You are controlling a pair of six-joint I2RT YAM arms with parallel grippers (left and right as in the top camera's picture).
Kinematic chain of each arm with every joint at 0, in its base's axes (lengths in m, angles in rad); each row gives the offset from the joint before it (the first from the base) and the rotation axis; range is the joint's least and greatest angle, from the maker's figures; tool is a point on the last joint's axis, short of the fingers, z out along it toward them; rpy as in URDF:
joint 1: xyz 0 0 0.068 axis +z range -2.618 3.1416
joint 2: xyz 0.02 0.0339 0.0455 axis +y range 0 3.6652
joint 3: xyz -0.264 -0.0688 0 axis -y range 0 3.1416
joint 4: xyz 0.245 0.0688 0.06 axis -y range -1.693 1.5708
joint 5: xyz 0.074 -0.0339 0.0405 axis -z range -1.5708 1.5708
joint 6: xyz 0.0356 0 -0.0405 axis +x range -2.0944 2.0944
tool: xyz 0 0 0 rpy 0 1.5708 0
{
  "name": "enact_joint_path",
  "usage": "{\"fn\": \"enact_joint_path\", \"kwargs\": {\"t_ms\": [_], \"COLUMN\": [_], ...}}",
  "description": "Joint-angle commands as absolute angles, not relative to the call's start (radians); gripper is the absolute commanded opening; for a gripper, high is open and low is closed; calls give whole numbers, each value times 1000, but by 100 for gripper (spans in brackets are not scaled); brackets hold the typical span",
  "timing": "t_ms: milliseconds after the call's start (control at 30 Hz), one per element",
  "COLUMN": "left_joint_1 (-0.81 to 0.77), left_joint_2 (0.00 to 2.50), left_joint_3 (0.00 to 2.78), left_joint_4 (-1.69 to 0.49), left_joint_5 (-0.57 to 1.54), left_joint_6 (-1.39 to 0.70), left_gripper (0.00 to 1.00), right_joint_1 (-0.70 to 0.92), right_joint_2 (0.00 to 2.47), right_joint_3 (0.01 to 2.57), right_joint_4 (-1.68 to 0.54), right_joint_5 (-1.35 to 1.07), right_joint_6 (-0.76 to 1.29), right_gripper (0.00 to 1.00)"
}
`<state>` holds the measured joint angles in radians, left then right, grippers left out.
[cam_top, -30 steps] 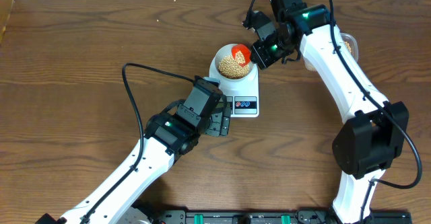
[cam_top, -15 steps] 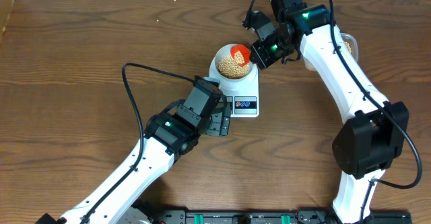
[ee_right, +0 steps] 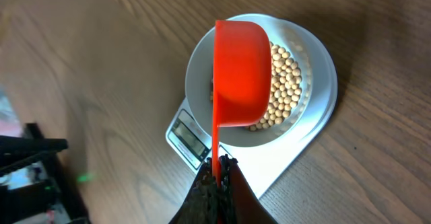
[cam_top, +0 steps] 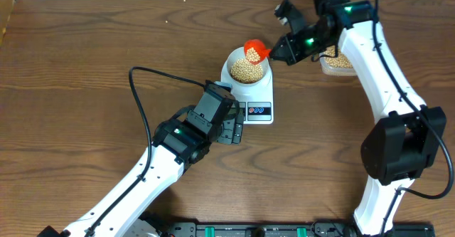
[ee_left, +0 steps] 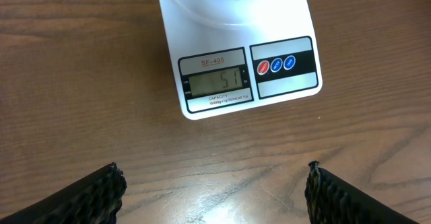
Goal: Scoop item into bowl and weigh 50g on scale
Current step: 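Move the scoop right with the right gripper back over the soybean tub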
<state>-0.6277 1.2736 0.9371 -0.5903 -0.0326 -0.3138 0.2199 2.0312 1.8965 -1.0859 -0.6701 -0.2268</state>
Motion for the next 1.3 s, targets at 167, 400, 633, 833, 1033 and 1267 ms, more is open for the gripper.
{"fn": "enact_joint_path", "kwargs": {"t_ms": [167, 400, 633, 833, 1033, 1267], "left_joint_1": [-625, -625, -625, -625, -625, -625], "left_joint_2": [1274, 1274, 1274, 1274, 1274, 1274], "left_joint_3": [937, 937, 937, 937, 937, 937], "left_joint_4": [-589, -589, -589, -589, -589, -589], "left_joint_5": [-42, -42, -42, -42, -42, -42], "left_joint_6": [-308, -308, -308, -308, -308, -308], "left_gripper": [88, 88, 88, 88, 88, 88], "right_joint_1": [178, 177, 117, 2, -144, -294], "right_joint_2": [2002, 2002, 2002, 2002, 2002, 2002], "right_joint_3": [1906, 1906, 1906, 1906, 1906, 1906], "right_joint_4": [-1090, -1094, -1094, -1111, -1145, -1174], "right_joint_5": [-795, -797, -886, -920, -918, -842], "right_joint_6": [-233, -241, -241, -241, -263, -270], "right_gripper": [1, 1, 1, 1, 1, 1]}}
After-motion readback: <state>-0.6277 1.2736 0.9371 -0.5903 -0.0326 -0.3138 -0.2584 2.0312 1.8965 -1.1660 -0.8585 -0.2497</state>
